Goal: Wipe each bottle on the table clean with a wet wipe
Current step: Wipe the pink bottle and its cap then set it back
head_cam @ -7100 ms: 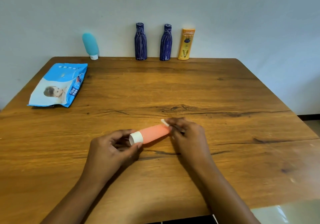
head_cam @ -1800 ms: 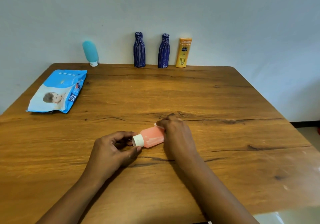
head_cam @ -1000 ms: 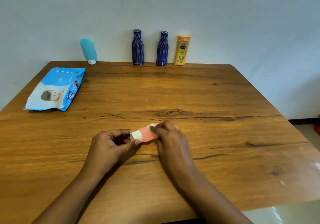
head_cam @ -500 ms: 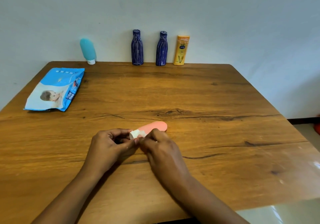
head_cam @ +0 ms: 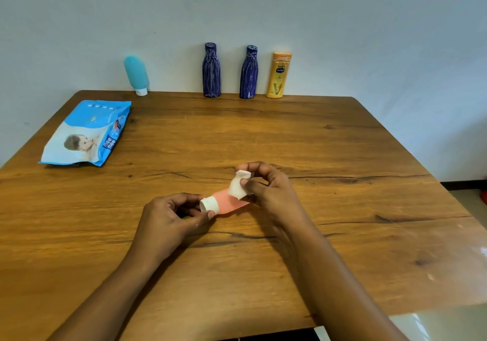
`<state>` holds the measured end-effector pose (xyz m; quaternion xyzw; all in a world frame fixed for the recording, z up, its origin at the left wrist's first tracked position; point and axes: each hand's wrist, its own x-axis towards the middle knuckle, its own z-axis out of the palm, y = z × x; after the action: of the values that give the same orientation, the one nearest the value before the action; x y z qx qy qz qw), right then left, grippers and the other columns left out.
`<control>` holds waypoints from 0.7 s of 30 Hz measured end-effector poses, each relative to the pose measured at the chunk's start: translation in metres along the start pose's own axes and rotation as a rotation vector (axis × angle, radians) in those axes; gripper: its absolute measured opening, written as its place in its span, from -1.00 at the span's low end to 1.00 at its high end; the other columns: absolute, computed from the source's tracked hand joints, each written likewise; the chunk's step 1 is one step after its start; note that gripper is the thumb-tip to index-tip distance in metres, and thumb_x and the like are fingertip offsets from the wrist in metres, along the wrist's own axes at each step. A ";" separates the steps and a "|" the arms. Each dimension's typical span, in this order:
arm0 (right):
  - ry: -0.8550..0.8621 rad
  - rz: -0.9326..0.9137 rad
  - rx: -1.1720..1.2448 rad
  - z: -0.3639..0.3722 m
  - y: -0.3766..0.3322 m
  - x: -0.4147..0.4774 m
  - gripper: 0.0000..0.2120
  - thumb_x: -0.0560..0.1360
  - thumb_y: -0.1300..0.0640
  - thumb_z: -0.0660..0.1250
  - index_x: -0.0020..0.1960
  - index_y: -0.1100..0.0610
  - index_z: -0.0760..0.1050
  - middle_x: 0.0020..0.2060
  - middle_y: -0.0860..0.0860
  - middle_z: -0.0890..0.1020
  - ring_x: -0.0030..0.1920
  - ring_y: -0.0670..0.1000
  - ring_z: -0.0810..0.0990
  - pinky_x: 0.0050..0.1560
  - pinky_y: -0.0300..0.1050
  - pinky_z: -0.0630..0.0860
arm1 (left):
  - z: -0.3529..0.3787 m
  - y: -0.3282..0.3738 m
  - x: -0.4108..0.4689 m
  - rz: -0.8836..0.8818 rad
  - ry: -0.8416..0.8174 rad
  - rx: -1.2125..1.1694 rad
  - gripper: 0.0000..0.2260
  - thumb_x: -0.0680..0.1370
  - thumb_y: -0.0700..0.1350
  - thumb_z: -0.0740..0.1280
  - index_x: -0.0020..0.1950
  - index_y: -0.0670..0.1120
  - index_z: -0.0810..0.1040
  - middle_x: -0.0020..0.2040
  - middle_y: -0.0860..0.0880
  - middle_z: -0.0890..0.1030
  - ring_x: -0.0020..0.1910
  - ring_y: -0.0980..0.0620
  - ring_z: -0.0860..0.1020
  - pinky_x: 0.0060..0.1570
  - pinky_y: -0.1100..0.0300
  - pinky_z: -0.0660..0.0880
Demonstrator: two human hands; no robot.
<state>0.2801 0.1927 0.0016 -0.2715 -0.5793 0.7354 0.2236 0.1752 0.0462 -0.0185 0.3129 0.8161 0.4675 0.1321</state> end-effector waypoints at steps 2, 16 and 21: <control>0.093 -0.164 -0.373 -0.004 0.007 0.004 -0.79 0.47 0.35 0.31 -0.02 0.09 0.59 -0.09 -0.03 0.60 -0.10 -0.04 0.58 -0.14 -0.18 0.55 | 0.000 -0.001 0.000 0.005 -0.003 0.008 -0.70 0.32 -0.15 0.54 0.02 0.03 0.63 -0.19 0.18 0.62 -0.17 0.35 0.56 -0.26 0.48 0.48; 0.022 -0.472 -1.213 -0.008 0.008 -0.002 -0.66 0.50 0.30 0.27 0.22 0.06 0.53 0.10 0.00 0.58 0.07 -0.03 0.51 0.06 -0.23 0.39 | 0.001 -0.005 -0.001 0.023 -0.005 -0.007 -0.68 0.33 -0.16 0.53 0.05 0.03 0.62 -0.16 0.18 0.62 -0.15 0.23 0.58 -0.25 0.48 0.44; -0.019 -0.464 -1.178 0.000 0.007 -0.004 -0.70 0.53 0.26 0.24 0.21 0.04 0.53 0.11 -0.03 0.55 0.11 -0.07 0.47 0.10 -0.25 0.39 | 0.001 -0.004 -0.002 0.023 0.000 -0.023 -0.67 0.33 -0.17 0.53 0.06 0.03 0.61 -0.16 0.20 0.61 -0.15 0.30 0.57 -0.26 0.46 0.47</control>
<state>0.2829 0.1884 -0.0046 -0.2095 -0.9327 0.2278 0.1851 0.1756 0.0442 -0.0223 0.3209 0.8070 0.4783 0.1304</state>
